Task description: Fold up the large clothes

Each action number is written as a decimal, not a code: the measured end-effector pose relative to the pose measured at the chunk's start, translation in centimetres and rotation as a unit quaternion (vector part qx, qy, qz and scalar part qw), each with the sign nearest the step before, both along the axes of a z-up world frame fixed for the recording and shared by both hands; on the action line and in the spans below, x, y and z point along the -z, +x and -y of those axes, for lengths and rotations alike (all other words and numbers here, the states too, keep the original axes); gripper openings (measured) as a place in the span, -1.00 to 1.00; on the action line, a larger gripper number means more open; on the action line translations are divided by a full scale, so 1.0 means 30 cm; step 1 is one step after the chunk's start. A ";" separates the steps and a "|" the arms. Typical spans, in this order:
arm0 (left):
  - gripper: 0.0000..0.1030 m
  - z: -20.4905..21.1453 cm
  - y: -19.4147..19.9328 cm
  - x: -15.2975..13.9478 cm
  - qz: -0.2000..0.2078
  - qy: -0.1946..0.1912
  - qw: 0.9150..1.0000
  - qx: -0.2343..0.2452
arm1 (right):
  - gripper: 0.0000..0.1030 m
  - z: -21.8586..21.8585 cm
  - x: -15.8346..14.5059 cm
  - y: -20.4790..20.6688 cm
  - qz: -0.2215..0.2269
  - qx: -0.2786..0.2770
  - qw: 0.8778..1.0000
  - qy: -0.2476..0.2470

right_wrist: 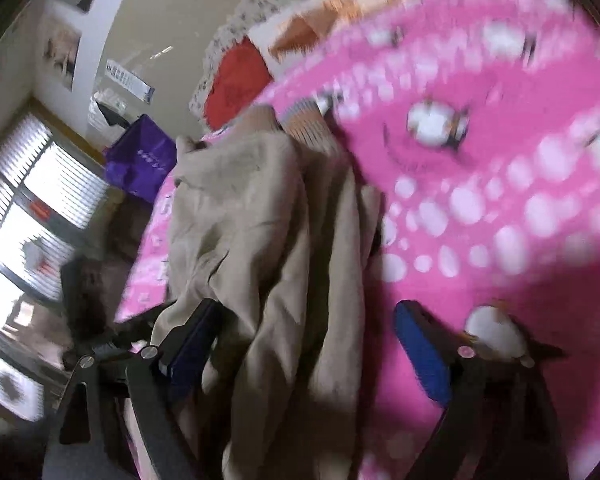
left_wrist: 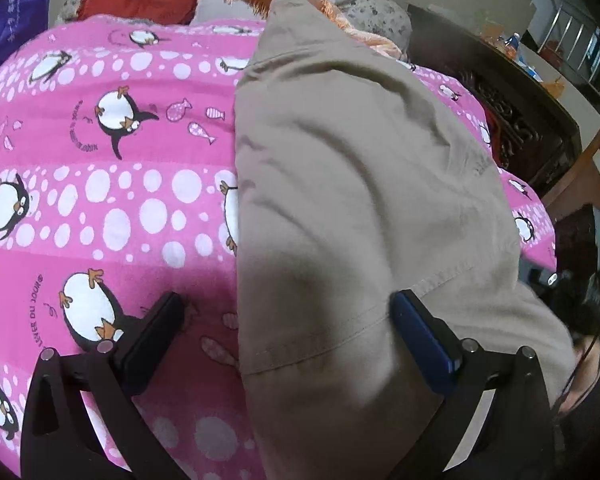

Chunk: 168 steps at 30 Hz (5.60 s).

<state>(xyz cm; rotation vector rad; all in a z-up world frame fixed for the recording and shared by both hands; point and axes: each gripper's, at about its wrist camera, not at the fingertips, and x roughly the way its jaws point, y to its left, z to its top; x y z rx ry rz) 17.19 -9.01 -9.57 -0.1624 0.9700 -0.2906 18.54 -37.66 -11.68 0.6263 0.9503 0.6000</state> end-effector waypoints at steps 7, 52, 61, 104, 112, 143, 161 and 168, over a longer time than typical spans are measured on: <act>1.00 0.011 0.001 0.009 0.018 -0.004 1.000 -0.007 | 0.94 -0.054 -0.030 0.088 0.009 -0.018 1.000 0.018; -0.12 -0.544 -0.141 -0.086 0.039 0.025 0.998 -0.038 | -0.43 -0.698 -0.162 0.152 0.061 0.022 0.981 -0.184; -0.08 -0.576 -0.331 -0.240 0.096 0.002 0.994 -0.052 | -0.44 -0.666 -0.443 -0.088 0.157 0.003 0.961 -0.230; 0.67 -0.445 -0.435 -0.005 0.094 -0.016 0.994 -0.057 | -1.00 -0.749 -0.108 -0.384 0.155 -0.012 0.949 -0.275; 1.00 -0.435 -0.423 -0.003 0.090 -0.009 0.995 -0.047 | -1.00 -0.739 -0.106 -0.389 0.157 -0.004 0.952 -0.263; 1.00 -0.466 -0.421 0.024 0.076 -0.016 0.993 -0.089 | -0.57 -0.855 -0.415 -0.007 0.124 0.020 0.963 -0.239; 1.00 -0.494 -0.388 0.041 0.054 -0.058 0.994 -0.078 | -1.00 -0.950 -0.123 0.372 0.091 -0.013 0.970 -0.225; 1.00 -0.508 -0.412 0.029 0.059 -0.063 0.993 -0.086 | -0.82 -0.938 -0.244 0.245 0.123 -0.005 0.962 -0.244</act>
